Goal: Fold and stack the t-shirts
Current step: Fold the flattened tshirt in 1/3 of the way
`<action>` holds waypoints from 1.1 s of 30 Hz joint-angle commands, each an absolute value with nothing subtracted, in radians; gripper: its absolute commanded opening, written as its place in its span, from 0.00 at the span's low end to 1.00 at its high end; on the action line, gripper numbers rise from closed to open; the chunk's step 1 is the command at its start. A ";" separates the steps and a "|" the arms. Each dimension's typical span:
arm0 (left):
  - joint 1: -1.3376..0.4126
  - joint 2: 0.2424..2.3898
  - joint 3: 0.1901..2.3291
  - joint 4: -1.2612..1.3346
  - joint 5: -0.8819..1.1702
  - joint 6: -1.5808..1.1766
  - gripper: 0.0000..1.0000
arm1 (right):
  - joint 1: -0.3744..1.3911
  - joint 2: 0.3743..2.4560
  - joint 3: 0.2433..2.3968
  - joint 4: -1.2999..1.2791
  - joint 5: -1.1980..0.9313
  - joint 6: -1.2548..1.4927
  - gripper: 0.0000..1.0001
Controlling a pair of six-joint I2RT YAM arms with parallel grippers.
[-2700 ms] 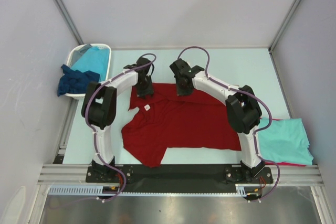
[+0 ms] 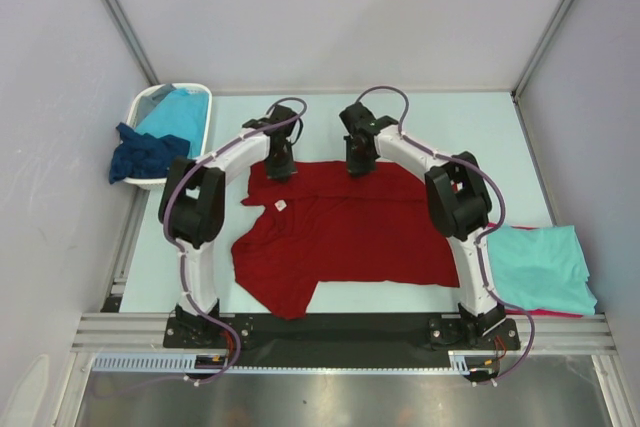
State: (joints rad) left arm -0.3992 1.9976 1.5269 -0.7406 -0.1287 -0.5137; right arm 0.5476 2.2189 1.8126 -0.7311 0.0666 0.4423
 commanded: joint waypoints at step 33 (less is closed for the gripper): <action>-0.313 1.995 1.728 -0.801 -0.227 -0.509 0.49 | 0.620 2.052 1.730 -0.704 0.072 0.420 0.14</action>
